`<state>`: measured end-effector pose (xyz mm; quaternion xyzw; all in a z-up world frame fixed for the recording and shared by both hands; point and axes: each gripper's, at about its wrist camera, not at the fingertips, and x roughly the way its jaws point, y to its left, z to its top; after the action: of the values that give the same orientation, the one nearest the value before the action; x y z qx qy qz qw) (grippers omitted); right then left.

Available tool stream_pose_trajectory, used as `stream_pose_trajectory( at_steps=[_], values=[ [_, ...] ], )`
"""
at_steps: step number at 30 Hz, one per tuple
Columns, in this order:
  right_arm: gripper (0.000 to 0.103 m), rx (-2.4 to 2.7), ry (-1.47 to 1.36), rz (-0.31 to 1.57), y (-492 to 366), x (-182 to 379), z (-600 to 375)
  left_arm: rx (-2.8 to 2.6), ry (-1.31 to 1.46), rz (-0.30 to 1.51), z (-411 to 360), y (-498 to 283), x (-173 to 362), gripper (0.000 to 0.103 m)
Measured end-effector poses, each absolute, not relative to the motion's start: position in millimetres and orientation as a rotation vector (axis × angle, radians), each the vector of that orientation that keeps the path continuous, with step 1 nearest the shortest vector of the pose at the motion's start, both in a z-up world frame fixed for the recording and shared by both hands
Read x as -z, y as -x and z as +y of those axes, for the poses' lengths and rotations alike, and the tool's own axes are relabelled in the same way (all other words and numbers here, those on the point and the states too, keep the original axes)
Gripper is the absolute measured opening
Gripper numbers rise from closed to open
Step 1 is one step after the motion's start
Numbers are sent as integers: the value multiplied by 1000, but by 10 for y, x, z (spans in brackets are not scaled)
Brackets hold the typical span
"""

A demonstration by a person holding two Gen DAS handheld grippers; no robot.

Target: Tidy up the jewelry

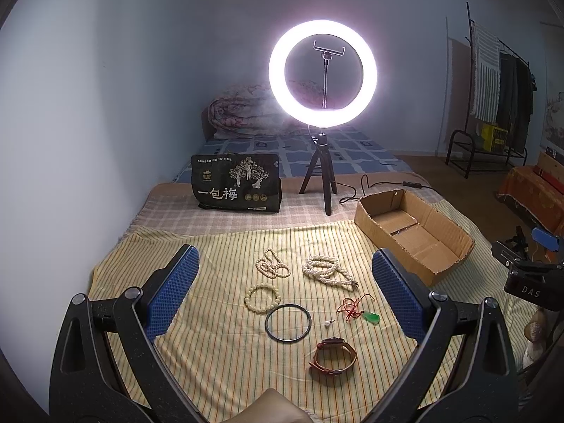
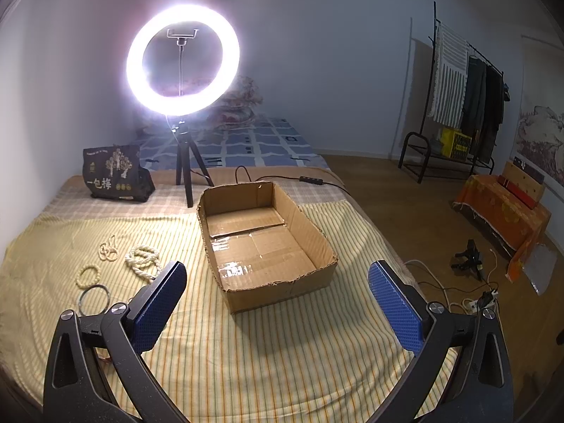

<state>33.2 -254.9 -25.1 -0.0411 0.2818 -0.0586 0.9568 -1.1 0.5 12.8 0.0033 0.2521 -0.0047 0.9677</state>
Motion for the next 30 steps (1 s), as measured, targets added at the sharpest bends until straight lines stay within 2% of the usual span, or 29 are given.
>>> stream_pose_trajectory(
  at_steps=[30],
  values=[
    [102, 118, 86, 572, -321, 256, -2532, 7, -6, 500, 35, 25, -202, 101]
  ],
)
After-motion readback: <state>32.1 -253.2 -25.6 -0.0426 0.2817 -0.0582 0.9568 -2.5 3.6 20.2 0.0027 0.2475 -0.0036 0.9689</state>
